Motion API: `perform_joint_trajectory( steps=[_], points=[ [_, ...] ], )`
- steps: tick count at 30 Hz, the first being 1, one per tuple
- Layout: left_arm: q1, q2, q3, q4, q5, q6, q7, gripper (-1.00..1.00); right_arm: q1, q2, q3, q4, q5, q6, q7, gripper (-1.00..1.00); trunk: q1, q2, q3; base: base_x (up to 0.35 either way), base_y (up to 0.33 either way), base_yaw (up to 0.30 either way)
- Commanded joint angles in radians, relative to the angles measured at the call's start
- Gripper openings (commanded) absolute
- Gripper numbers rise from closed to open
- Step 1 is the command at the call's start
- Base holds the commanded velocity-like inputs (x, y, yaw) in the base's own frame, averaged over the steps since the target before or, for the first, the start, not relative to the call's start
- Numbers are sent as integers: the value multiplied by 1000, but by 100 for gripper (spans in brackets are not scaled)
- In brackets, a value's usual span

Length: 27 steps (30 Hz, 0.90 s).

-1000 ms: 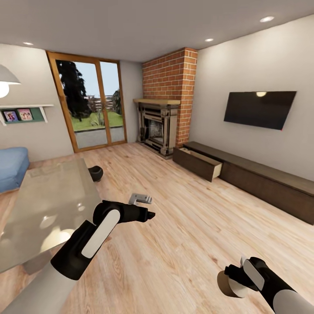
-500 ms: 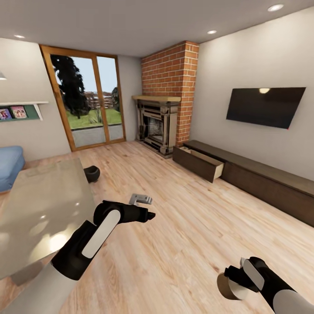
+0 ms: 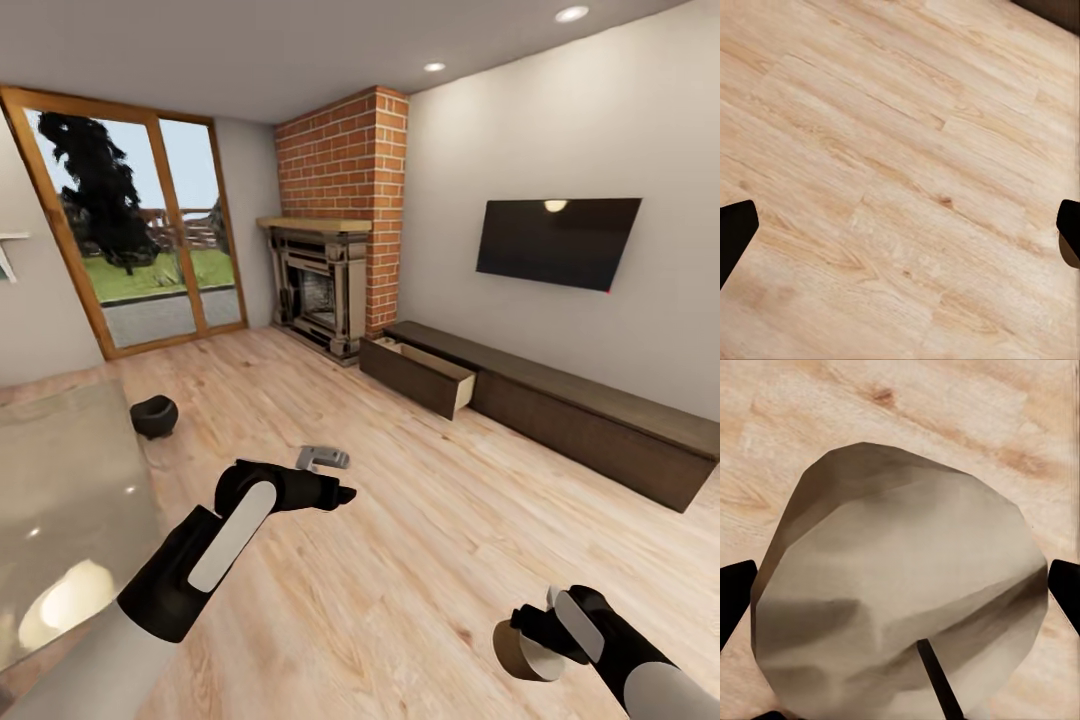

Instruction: Place each of the two pumpkins and all three candles from the living room inside a cabinet in the living room (use any cabinet), then make sure every cabinet is closed, and position the cauldron so it is next to a table in the living room.

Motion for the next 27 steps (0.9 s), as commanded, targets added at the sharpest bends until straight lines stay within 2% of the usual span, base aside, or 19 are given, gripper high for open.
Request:
perform_joint_trajectory(
  steps=[1, 12, 27],
  points=[
    [-1, 1, -2, -1, 10, 2, 10, 100, -1, -1, 7, -2, -10, 2, -8, -100, 1, -1, -2, 315, -146, -271],
    [-1, 1, -2, 0, 10, 2, 10, 100, 0, 1, 8, -2, -10, 2, -8, -100, 1, -1, -10, 323, -54, -230],
    [-1, 1, -2, -1, 10, 2, 10, 100, 0, 1, 11, -3, -9, 2, -8, -100, 1, -1, -12, 333, -1, -19]
  ],
)
